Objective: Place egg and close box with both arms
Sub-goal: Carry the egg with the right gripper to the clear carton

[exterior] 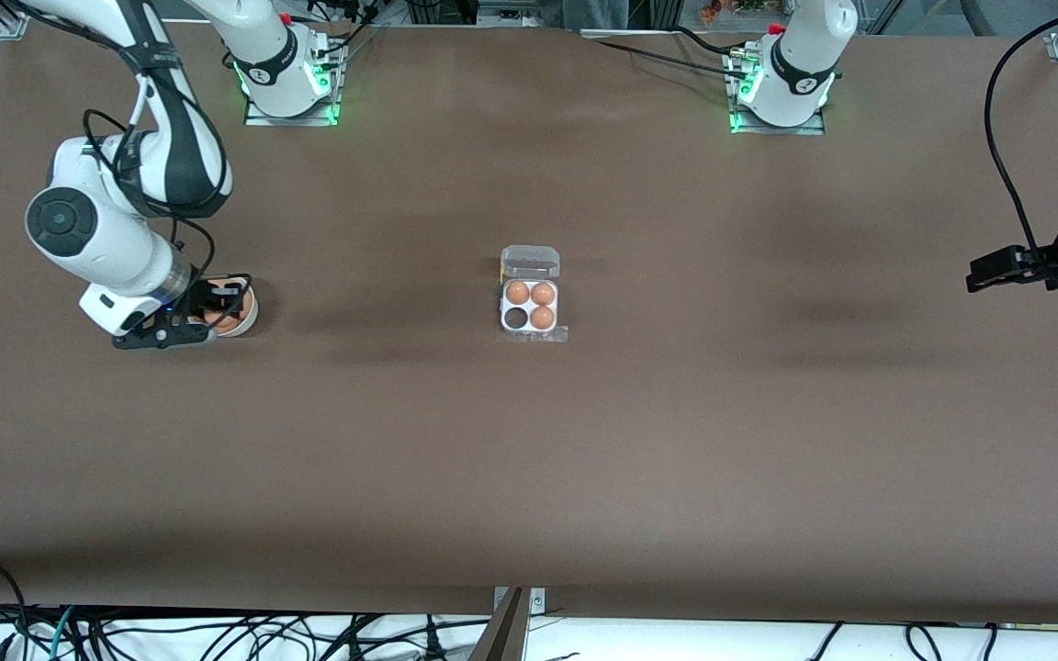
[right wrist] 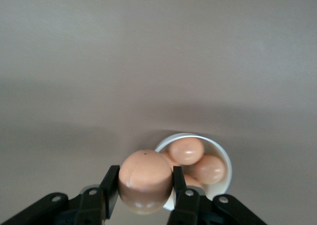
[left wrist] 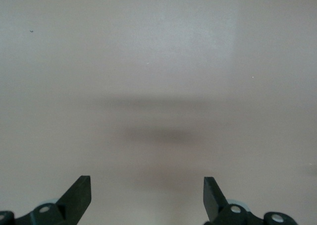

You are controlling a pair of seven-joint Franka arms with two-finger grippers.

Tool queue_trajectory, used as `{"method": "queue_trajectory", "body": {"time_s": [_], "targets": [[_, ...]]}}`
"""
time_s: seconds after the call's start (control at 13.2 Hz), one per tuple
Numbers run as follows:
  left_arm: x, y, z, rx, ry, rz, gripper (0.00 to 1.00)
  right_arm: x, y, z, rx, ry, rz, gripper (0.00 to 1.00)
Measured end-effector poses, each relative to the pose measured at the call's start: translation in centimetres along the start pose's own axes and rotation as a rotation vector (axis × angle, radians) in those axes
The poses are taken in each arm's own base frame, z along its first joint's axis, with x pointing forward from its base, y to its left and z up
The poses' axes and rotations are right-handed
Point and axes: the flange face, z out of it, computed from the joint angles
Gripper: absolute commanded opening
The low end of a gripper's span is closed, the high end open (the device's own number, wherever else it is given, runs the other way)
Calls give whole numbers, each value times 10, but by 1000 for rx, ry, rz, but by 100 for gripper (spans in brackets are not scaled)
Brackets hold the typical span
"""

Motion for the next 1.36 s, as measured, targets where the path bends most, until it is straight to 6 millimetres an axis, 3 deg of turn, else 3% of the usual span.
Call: {"method": "queue_trajectory", "body": {"time_s": [0.3, 0.53, 0.91, 1.36], "targets": [[0, 0, 0, 0, 0, 0, 100, 13, -81, -23, -11, 9, 52, 14], [0, 0, 0, 0, 0, -1, 100, 21, -149, -24, -15, 28, 101, 14], [0, -1, 0, 0, 1, -1, 100, 19, -276, -6, 6, 34, 205, 13], [1, -1, 1, 0, -1, -2, 100, 10, -396, 16, 47, 46, 335, 13]]}}
